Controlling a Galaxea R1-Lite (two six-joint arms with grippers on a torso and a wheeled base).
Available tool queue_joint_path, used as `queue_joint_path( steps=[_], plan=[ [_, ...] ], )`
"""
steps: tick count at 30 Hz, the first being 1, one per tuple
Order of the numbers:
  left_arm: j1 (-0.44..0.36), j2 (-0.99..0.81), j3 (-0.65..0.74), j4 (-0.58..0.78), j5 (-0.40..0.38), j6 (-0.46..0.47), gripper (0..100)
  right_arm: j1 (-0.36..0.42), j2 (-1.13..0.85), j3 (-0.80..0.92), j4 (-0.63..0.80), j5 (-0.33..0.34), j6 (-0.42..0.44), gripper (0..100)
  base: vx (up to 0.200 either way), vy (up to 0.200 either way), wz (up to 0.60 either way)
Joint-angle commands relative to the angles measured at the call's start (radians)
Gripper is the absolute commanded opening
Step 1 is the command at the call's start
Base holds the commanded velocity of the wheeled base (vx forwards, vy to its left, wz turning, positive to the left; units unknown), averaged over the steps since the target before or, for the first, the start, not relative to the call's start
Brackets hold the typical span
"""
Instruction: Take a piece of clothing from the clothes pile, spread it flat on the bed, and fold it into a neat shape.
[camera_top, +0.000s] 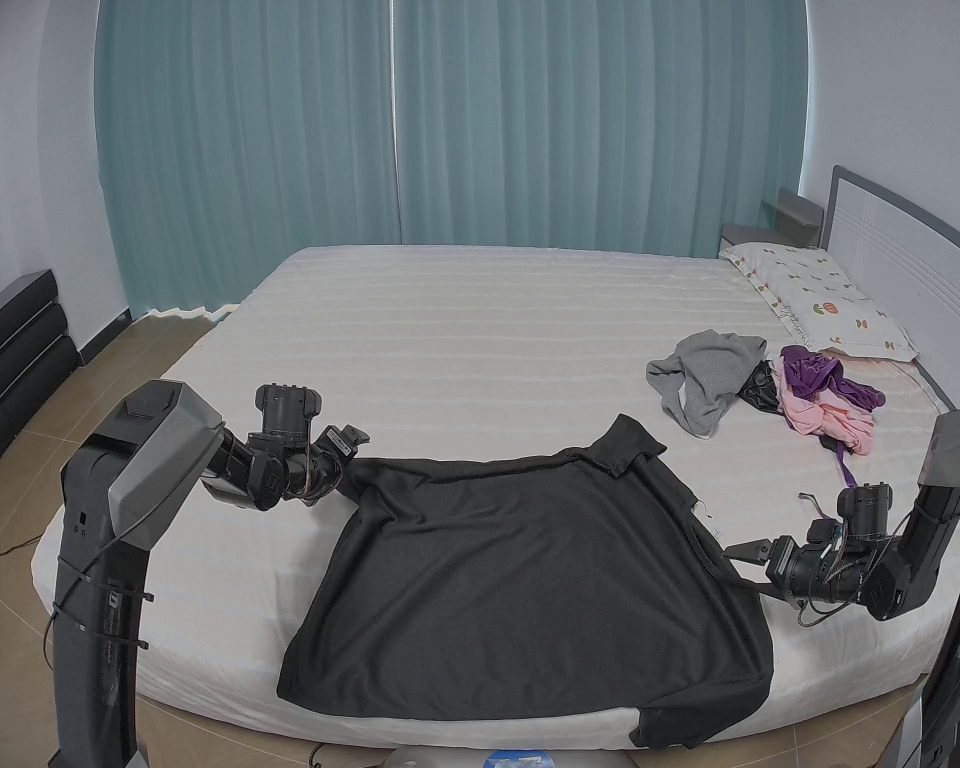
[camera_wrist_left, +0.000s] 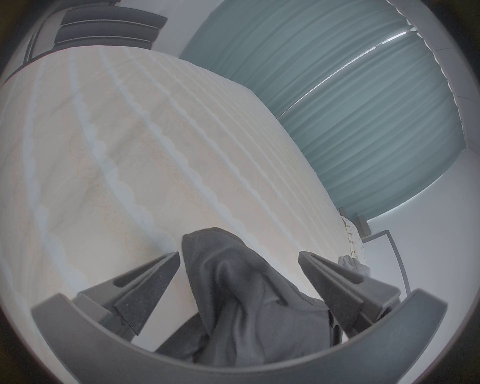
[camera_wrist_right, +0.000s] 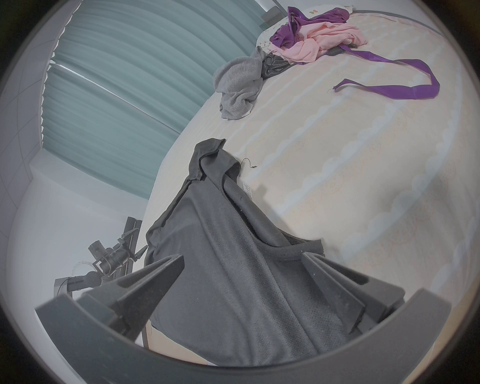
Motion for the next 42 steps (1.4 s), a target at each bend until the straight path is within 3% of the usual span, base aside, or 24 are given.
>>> queue_joint_path(
  steps=[1, 10, 11, 22, 26, 29, 34, 36, 42],
  plan=[
    [0.000, 0.079, -0.052, -0.001, 0.010, 0.005, 100, 0.001, 0.002, 0.002, 0.000, 0.000, 0.000, 100, 0.000, 0.000, 0.00],
    [-0.001, 0.114, -0.101, 0.002, 0.030, 0.009, 100, 0.001, 0.008, 0.000, -0.002, 0.000, -0.002, 100, 0.000, 0.000, 0.00],
    [-0.001, 0.114, -0.101, 0.002, 0.030, 0.009, 0, 0.001, 0.009, 0.000, 0.000, 0.000, -0.002, 100, 0.000, 0.000, 0.00],
    [0.017, 0.119, -0.177, -0.001, 0.092, 0.026, 0, 0.016, 0.008, -0.002, -0.002, -0.008, 0.000, 100, 0.000, 0.000, 0.00],
    [0.033, 0.096, -0.223, 0.034, 0.102, 0.082, 0, 0.041, 0.002, -0.023, -0.006, -0.022, 0.017, 100, 0.000, 0.000, 0.00],
    [0.033, 0.085, -0.243, 0.056, 0.125, 0.138, 0, 0.062, 0.002, -0.081, 0.003, -0.089, 0.024, 100, 0.000, 0.000, 0.00],
    [0.031, 0.087, -0.300, 0.062, 0.167, 0.143, 0, 0.125, 0.032, -0.239, 0.054, -0.177, 0.023, 100, 0.000, 0.000, 0.00],
    [0.025, 0.087, -0.309, 0.065, 0.175, 0.144, 0, 0.182, 0.078, -0.359, 0.118, -0.212, 0.026, 100, 0.000, 0.000, 0.00],
    [0.013, 0.096, -0.308, 0.094, 0.194, 0.146, 0, 0.239, 0.241, -0.686, 0.304, -0.306, 0.018, 100, 0.000, 0.000, 0.00]
  ],
)
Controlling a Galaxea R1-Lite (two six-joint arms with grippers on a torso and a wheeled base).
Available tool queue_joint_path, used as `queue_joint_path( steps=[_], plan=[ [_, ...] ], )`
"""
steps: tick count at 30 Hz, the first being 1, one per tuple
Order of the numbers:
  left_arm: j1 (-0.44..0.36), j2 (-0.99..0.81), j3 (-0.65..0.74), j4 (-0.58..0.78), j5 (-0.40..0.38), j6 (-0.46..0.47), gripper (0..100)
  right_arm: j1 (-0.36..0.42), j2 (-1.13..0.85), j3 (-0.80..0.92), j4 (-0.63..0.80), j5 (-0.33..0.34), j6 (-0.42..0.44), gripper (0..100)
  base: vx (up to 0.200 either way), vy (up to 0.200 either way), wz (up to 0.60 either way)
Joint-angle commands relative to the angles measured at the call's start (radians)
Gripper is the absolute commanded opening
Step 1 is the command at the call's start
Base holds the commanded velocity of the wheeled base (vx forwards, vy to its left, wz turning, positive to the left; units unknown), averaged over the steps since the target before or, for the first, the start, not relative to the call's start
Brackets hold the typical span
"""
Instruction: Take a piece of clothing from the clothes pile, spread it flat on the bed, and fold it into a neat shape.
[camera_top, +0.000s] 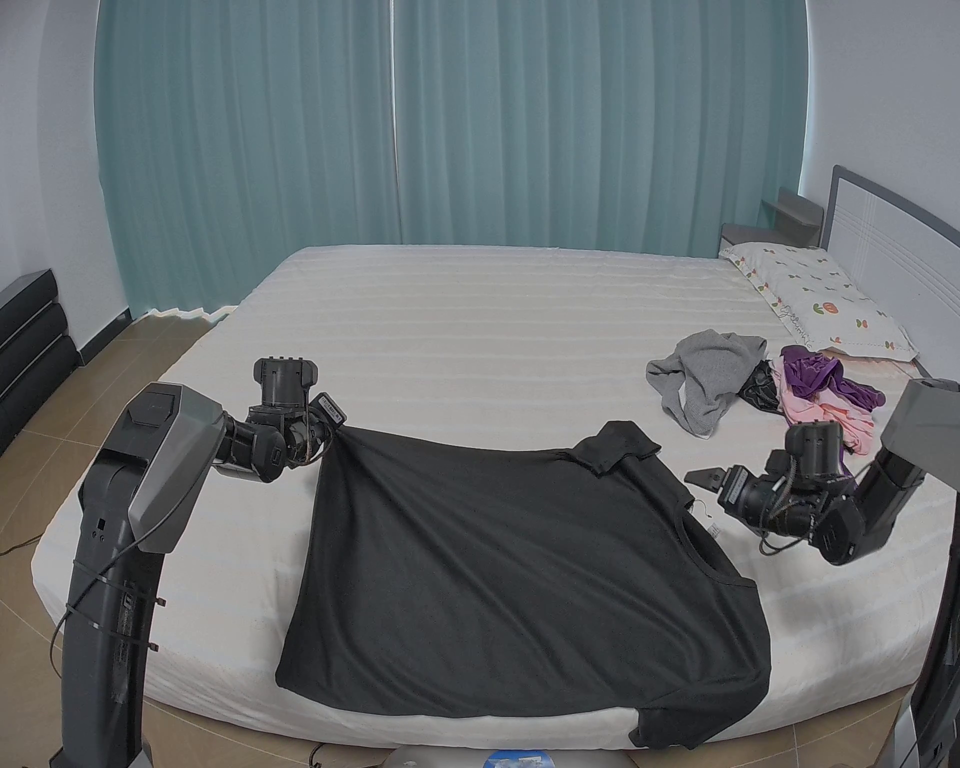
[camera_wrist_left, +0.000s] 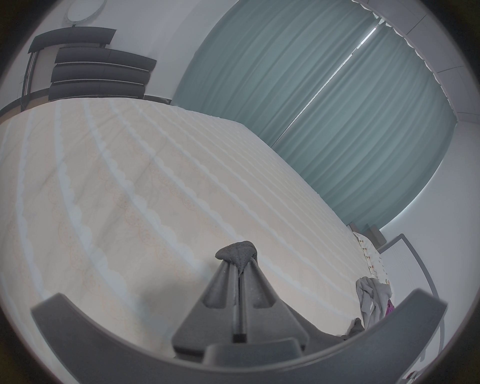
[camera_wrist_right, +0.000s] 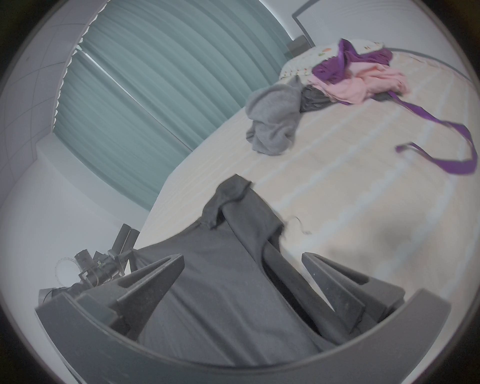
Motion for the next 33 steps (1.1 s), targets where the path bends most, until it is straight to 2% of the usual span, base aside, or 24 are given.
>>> queue_joint_path(
  steps=[1, 4, 9, 14, 25, 26, 33],
  plan=[
    [-0.013, 0.000, -0.019, 0.022, 0.028, 0.004, 0, 0.091, 0.194, -0.339, 0.193, -0.097, -0.005, 100, 0.000, 0.000, 0.00],
    [-0.013, -0.007, -0.018, 0.029, 0.034, 0.004, 0, 0.100, 0.263, -0.496, 0.304, -0.131, -0.007, 100, 0.000, 0.000, 0.00],
    [-0.013, -0.010, -0.016, 0.048, 0.056, 0.004, 0, 0.082, 0.371, -0.696, 0.465, -0.140, 0.002, 100, 0.000, 0.000, 0.00],
    [-0.015, -0.009, -0.005, 0.051, 0.059, 0.004, 0, 0.054, 0.461, -0.831, 0.499, -0.175, 0.002, 100, 0.000, 0.000, 0.00],
    [-0.012, -0.003, -0.002, 0.052, 0.060, 0.004, 0, 0.049, 0.541, -0.974, 0.531, -0.163, 0.010, 100, 0.000, 0.000, 0.00],
    [-0.012, -0.003, -0.002, 0.051, 0.060, 0.004, 0, 0.049, 0.541, -0.976, 0.531, -0.163, 0.010, 0, 0.000, 0.000, 0.00],
    [-0.010, 0.004, -0.018, 0.049, 0.077, 0.006, 0, 0.042, 0.538, -1.019, 0.529, -0.169, 0.019, 0, 0.000, 0.000, 0.00]
  ],
)
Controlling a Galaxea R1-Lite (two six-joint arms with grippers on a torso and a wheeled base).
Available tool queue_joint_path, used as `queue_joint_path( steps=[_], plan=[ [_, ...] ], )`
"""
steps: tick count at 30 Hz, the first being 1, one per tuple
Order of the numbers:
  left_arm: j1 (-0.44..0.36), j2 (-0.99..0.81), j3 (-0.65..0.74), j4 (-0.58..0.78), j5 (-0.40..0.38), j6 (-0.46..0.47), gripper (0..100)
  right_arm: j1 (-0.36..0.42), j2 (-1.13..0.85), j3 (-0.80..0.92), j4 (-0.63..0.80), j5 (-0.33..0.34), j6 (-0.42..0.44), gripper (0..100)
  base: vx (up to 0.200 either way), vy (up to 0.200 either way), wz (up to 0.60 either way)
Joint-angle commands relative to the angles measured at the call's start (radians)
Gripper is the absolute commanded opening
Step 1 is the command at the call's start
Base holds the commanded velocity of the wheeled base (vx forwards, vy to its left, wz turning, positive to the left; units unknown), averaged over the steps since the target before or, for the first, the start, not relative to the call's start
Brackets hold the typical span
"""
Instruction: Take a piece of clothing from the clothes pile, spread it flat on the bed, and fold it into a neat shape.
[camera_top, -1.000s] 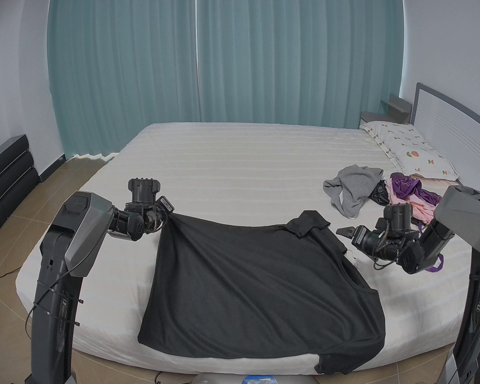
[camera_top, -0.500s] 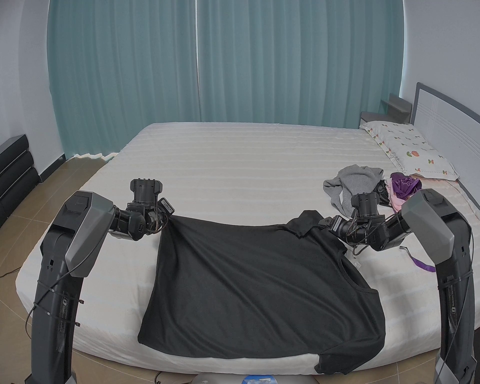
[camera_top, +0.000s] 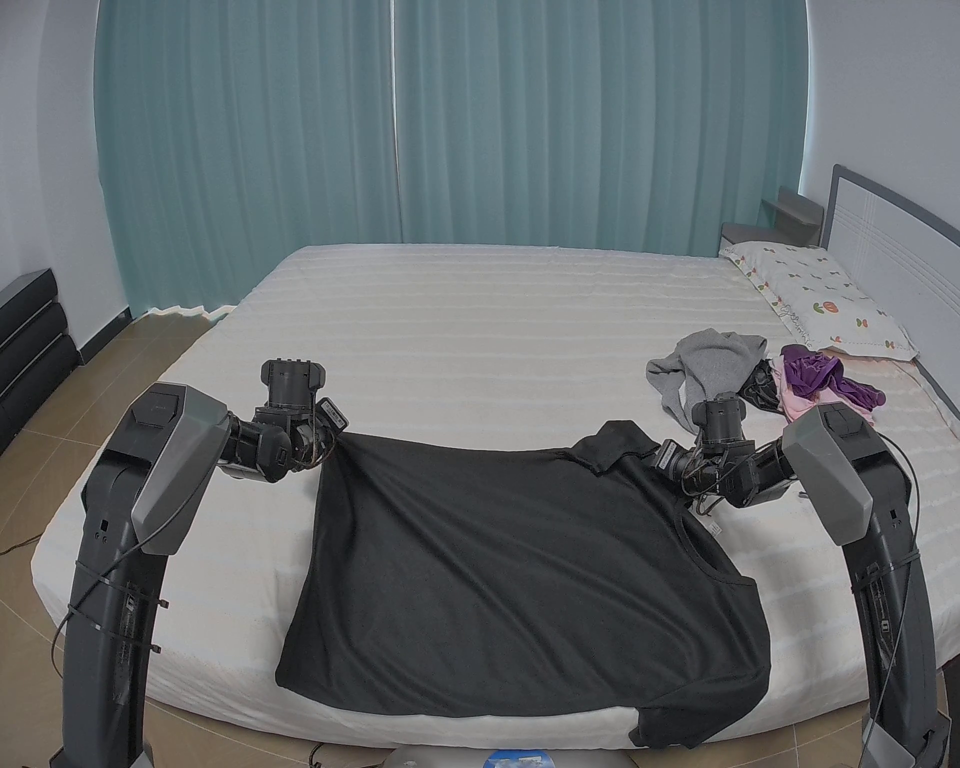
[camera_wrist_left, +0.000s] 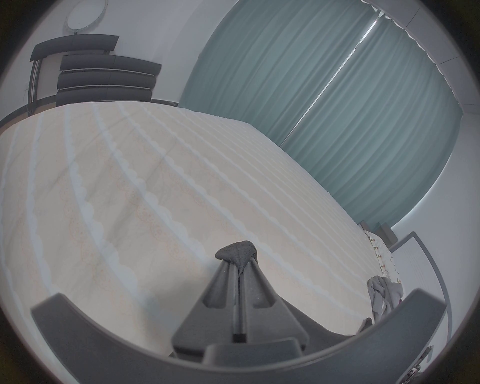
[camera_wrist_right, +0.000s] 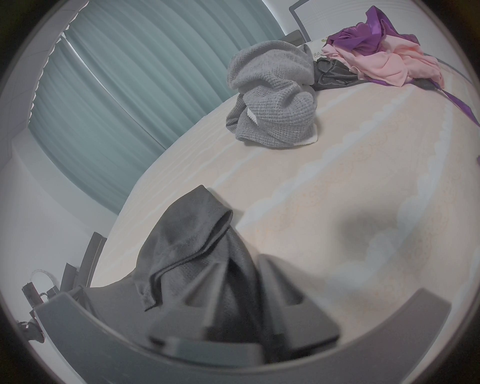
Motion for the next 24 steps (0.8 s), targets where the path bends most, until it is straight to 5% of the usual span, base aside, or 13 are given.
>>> queue_joint_path(
  steps=[1, 24],
  plan=[
    [0.005, 0.004, -0.014, -0.002, 0.017, 0.011, 0, -0.019, 0.004, -0.032, -0.007, -0.003, 0.012, 0, 0.000, 0.000, 0.00],
    [0.014, 0.110, -0.145, 0.026, 0.025, 0.014, 0, -0.054, 0.026, -0.104, -0.150, -0.061, 0.058, 0, 0.000, 0.000, 0.00]
  ],
)
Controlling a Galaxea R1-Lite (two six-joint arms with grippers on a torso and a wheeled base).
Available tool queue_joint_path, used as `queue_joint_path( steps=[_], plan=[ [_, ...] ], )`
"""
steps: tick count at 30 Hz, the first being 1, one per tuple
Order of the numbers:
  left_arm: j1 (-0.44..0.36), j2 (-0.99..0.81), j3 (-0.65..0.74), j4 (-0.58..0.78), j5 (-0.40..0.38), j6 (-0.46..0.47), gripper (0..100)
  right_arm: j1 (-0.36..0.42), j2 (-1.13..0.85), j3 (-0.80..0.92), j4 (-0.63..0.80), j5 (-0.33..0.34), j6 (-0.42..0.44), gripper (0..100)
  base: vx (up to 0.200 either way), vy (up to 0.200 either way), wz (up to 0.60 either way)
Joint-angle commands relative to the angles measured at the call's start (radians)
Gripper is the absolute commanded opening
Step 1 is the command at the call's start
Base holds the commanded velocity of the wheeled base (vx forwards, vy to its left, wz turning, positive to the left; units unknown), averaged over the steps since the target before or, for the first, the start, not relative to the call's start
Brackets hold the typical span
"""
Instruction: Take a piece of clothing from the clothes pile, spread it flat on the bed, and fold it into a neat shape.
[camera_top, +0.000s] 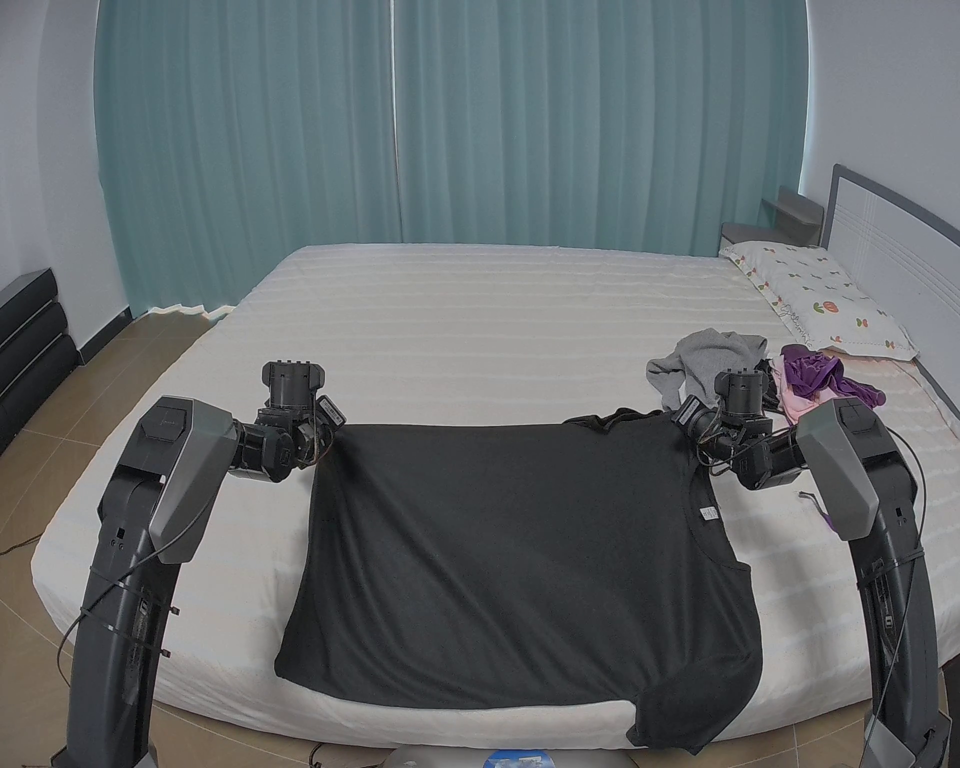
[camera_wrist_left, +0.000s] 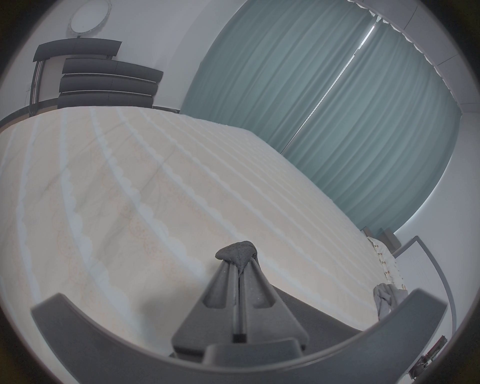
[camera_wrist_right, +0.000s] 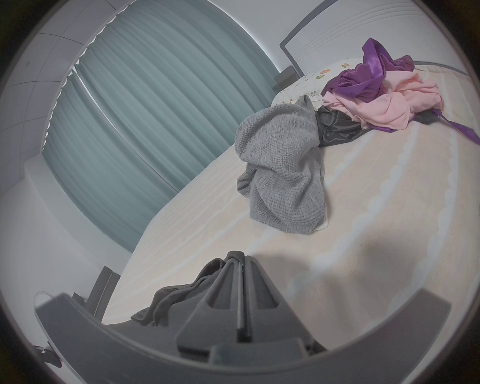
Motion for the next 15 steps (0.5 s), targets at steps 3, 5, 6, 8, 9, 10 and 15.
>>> queue_joint_path(
  steps=[3, 5, 6, 8, 9, 10, 15],
  plan=[
    [-0.005, 0.030, -0.007, 0.012, 0.000, -0.004, 0, 0.003, 0.027, 0.002, -0.001, -0.002, -0.005, 0, 0.000, 0.000, 0.00],
    [-0.005, 0.030, 0.008, 0.014, -0.001, -0.007, 100, 0.009, 0.025, 0.019, 0.001, -0.002, -0.011, 100, 0.000, 0.000, 0.00],
    [-0.005, 0.032, 0.011, 0.014, -0.001, -0.007, 100, 0.013, 0.019, 0.036, -0.001, 0.000, -0.013, 100, 0.000, 0.000, 0.00],
    [-0.005, 0.032, 0.014, 0.015, -0.001, -0.008, 100, 0.013, 0.011, 0.050, -0.001, 0.004, -0.011, 100, 0.000, 0.000, 0.00],
    [-0.005, 0.025, 0.020, 0.017, -0.001, -0.008, 100, 0.010, -0.001, 0.058, 0.001, 0.004, -0.006, 100, 0.000, 0.000, 0.00],
    [-0.004, 0.022, 0.034, 0.023, -0.001, -0.008, 100, 0.007, -0.019, 0.070, 0.001, 0.006, -0.002, 100, 0.000, 0.000, 0.00],
    [0.021, -0.084, 0.123, 0.043, -0.015, -0.022, 100, -0.019, -0.171, 0.230, -0.009, 0.055, 0.018, 100, 0.000, 0.000, 0.00]
  ],
)
